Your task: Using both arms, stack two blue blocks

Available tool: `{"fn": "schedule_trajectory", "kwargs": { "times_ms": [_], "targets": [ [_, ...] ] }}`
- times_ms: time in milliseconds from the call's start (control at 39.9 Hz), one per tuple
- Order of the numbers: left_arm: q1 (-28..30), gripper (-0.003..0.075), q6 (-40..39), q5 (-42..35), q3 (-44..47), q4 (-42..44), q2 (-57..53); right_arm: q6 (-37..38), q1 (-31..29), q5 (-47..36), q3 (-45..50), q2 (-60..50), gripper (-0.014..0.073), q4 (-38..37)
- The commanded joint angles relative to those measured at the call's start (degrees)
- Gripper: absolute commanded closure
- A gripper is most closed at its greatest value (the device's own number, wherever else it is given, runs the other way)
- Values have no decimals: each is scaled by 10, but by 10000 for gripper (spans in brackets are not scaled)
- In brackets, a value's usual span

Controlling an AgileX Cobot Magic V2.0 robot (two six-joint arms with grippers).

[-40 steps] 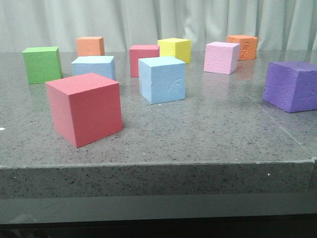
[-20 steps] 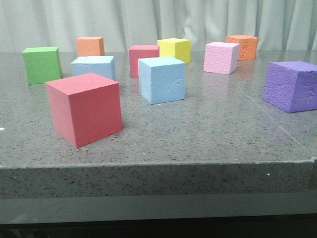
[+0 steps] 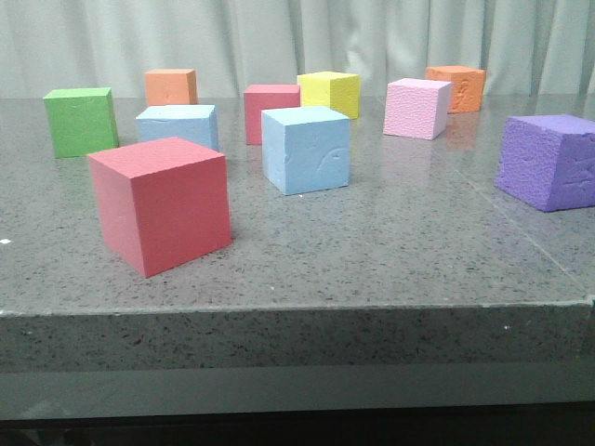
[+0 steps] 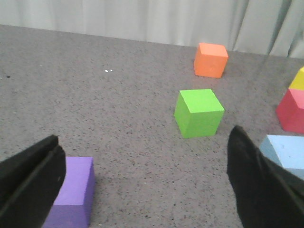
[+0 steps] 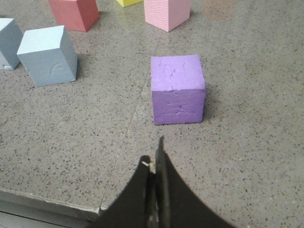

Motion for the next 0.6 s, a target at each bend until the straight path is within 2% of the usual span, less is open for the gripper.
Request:
{"fn": "schedule_trajectory", "kwargs": {
  "times_ms": [0, 201, 351, 577],
  "targets": [
    [-42, 50, -1, -38, -41, -5, 39, -8, -3, -48, -14, 1, 660, -9],
    [-150, 50, -1, -31, -100, -5, 141, -8, -3, -48, -14, 1, 660, -10],
    [-216, 50, -1, 10, -169, -5, 230, -8, -3, -48, -14, 1, 660, -10],
    [-263, 50, -7, 105, -297, -5, 368, -8, -3, -45, -14, 1, 660, -10]
  ]
}}
